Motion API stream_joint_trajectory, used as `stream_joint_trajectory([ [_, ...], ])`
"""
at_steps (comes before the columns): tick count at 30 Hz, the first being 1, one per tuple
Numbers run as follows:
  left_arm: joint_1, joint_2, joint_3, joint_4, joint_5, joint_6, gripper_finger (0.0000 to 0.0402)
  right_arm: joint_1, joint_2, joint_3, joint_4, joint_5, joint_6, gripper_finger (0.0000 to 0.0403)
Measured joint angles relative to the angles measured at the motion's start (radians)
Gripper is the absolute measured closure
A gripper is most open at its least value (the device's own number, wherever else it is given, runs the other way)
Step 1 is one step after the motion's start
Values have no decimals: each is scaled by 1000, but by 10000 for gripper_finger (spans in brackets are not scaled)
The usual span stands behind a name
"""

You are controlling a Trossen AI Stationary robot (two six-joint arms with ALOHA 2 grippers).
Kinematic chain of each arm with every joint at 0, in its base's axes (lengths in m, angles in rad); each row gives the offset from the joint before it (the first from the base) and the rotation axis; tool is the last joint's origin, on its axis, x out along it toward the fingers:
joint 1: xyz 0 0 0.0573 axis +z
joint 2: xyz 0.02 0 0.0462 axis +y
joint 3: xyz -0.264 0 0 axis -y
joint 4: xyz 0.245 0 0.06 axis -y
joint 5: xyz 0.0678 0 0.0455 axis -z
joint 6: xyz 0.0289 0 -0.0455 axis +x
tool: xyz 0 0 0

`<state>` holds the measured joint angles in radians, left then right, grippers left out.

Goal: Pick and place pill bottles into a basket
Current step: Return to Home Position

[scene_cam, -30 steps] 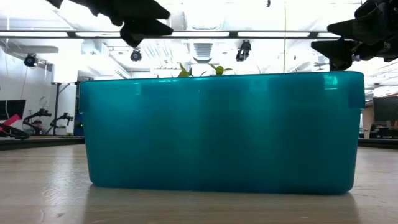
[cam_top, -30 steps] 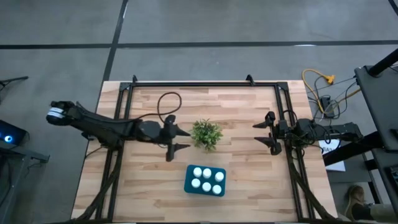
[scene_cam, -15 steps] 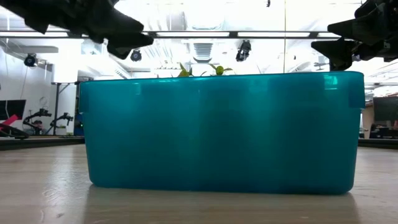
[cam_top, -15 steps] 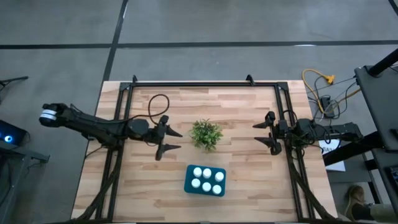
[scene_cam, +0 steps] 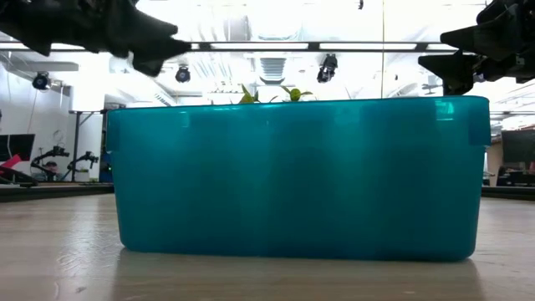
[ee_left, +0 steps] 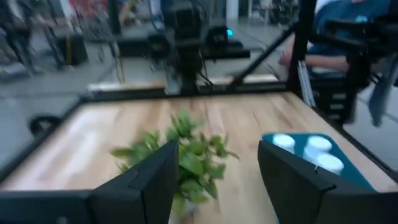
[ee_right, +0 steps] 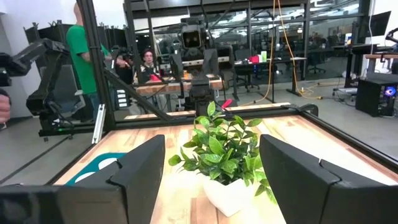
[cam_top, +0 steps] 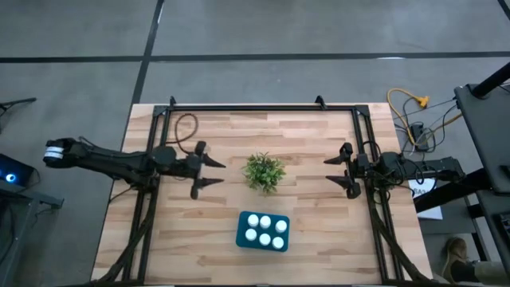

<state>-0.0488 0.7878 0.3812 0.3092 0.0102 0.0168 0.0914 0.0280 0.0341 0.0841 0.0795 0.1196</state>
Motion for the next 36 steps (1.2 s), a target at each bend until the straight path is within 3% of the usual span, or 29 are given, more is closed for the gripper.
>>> stream_joint_trajectory([
  [12, 21, -296, -135, -6, -19, -46, 198, 0, 0, 0, 0, 0, 0, 151],
  [36, 21, -624, -341, -32, 65, -175, 198, 0, 0, 0, 0, 0, 0, 148],
])
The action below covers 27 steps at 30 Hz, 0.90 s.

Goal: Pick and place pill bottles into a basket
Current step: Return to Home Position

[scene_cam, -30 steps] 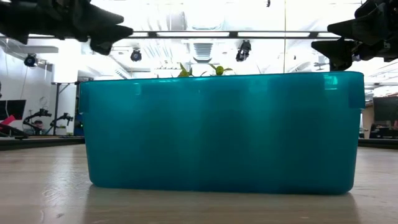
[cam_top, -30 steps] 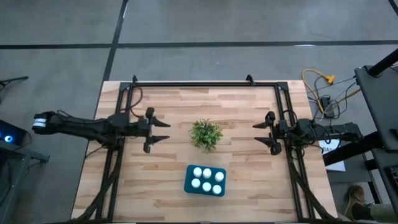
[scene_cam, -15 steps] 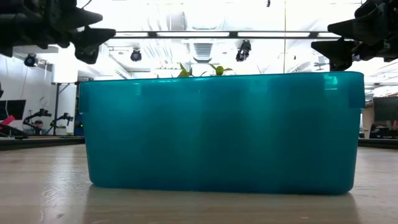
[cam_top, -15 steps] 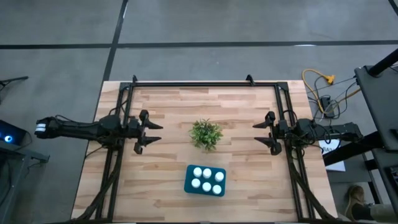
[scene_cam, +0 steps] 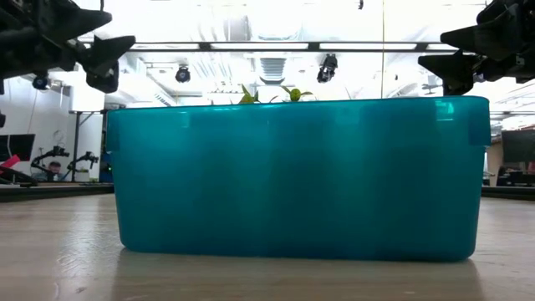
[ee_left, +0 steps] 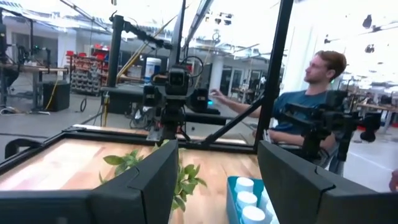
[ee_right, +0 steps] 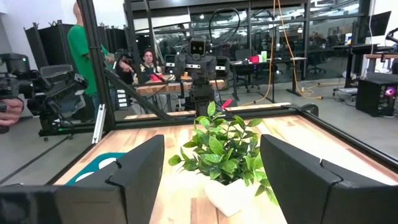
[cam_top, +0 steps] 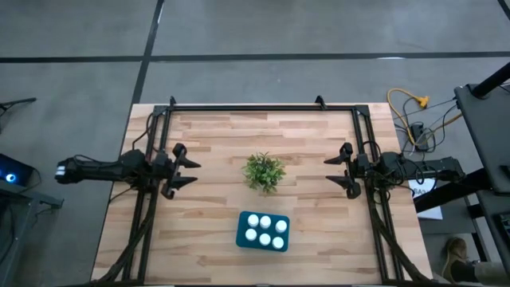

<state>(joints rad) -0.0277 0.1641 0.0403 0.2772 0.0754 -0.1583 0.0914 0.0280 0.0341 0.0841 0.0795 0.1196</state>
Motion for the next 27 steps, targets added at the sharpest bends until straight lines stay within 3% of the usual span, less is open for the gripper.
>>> stream_joint_trajectory([
  [13, 0, -43, -4, -1, 1, -123, 198, 0, 0, 0, 0, 0, 0, 153],
  [17, 0, -15, -7, -103, -15, -87, 208, 0, 0, 0, 0, 0, 0, 149],
  [20, 0, 15, -8, -111, -34, -18, 251, 0, 0, 0, 0, 0, 0, 147],
  [25, 0, 32, -7, -93, -34, 67, 375, 0, 0, 0, 0, 0, 0, 150],
  [27, 0, 31, -9, -93, -33, 63, 391, 0, 0, 0, 0, 0, 0, 153],
])
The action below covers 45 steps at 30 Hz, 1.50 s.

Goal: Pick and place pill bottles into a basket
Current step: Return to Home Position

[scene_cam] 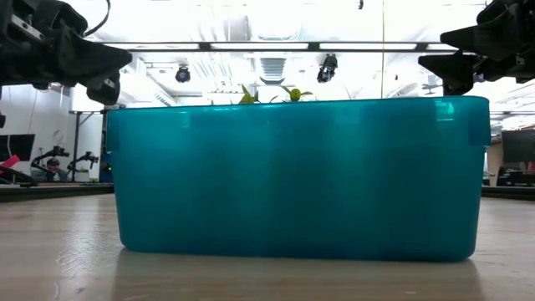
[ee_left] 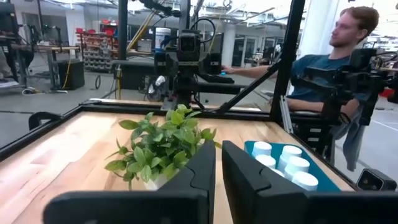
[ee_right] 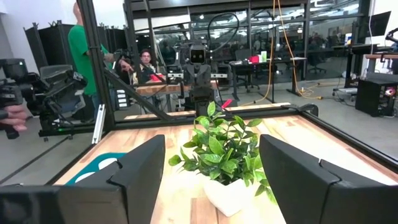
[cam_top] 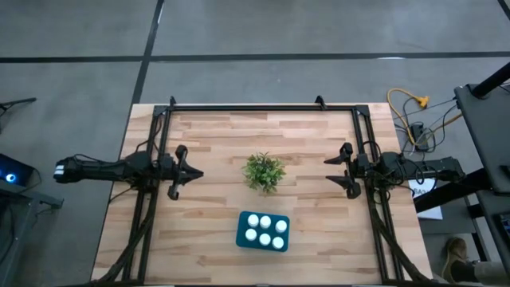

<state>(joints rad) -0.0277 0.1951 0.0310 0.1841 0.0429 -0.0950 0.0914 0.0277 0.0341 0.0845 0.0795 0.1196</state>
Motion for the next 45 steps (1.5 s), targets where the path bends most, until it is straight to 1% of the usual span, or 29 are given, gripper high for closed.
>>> stream_joint_trajectory([
  [4, 0, 1, -6, -11, 2, 29, 396, 0, 0, 0, 0, 0, 0, 153],
  [11, 0, 3, -10, -20, 36, 26, 401, 0, 0, 0, 0, 0, 0, 147],
  [16, 0, 6, -20, -105, 35, 22, 401, 0, 0, 0, 0, 0, 0, 152],
  [22, 0, -9, -21, -81, 34, 23, 401, 0, 0, 0, 0, 0, 0, 156],
  [35, 0, -13, -22, -88, 34, 24, 401, 0, 0, 0, 0, 0, 0, 148],
  [45, 0, -12, -22, -88, 33, 24, 402, 0, 1, 0, 1, 0, -149, 152],
])
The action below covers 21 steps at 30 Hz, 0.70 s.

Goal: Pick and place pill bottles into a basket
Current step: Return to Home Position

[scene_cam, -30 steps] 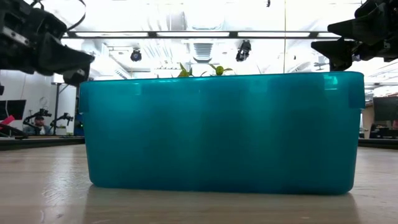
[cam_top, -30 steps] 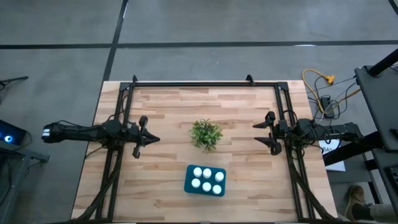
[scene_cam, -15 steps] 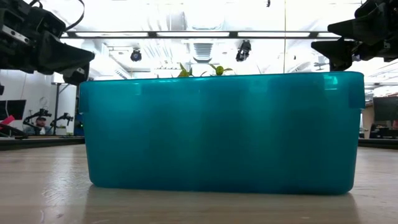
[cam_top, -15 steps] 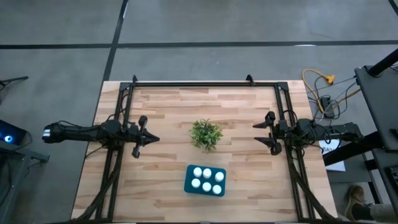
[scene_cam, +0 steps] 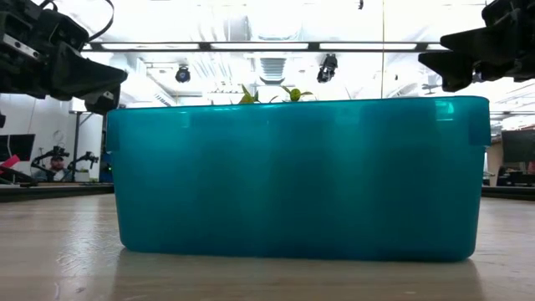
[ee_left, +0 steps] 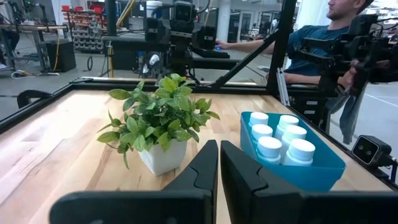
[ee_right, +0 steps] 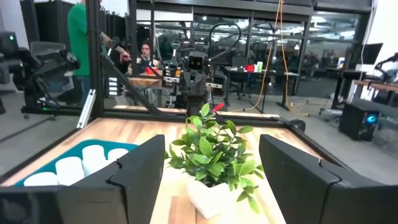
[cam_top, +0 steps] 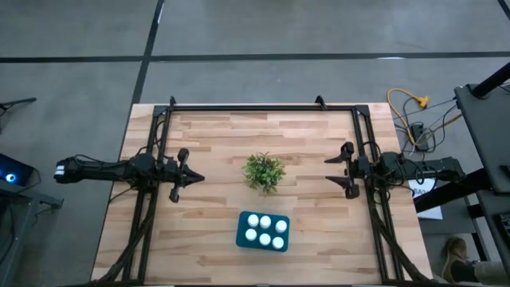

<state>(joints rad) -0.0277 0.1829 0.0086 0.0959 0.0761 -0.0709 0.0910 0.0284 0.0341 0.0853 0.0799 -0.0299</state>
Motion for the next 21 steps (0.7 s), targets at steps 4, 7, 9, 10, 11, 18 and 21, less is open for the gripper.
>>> stream_joint_trajectory([
  [4, 0, 0, 0, 0, 0, 0, 402, 0, 0, 0, 0, 0, -31, 147],
  [7, 0, 3, 0, 0, 0, 0, 402, 0, 1, 0, 0, 0, -21, 148],
  [9, 0, 3, 0, 0, 0, 0, 402, 0, 0, 0, 1, 0, 0, 151],
  [10, 0, 5, 0, 1, 0, 0, 402, 0, 0, 0, 1, 0, 12, 152],
  [11, 0, 6, 0, 0, 0, 0, 402, 0, 0, 0, 0, 0, 22, 153],
  [18, 0, 5, 0, 0, 0, 0, 402, 0, 0, 0, 0, 0, 33, 154],
  [21, 0, 5, 0, 0, 0, 0, 402, 0, 0, 0, 1, 0, 39, 152],
])
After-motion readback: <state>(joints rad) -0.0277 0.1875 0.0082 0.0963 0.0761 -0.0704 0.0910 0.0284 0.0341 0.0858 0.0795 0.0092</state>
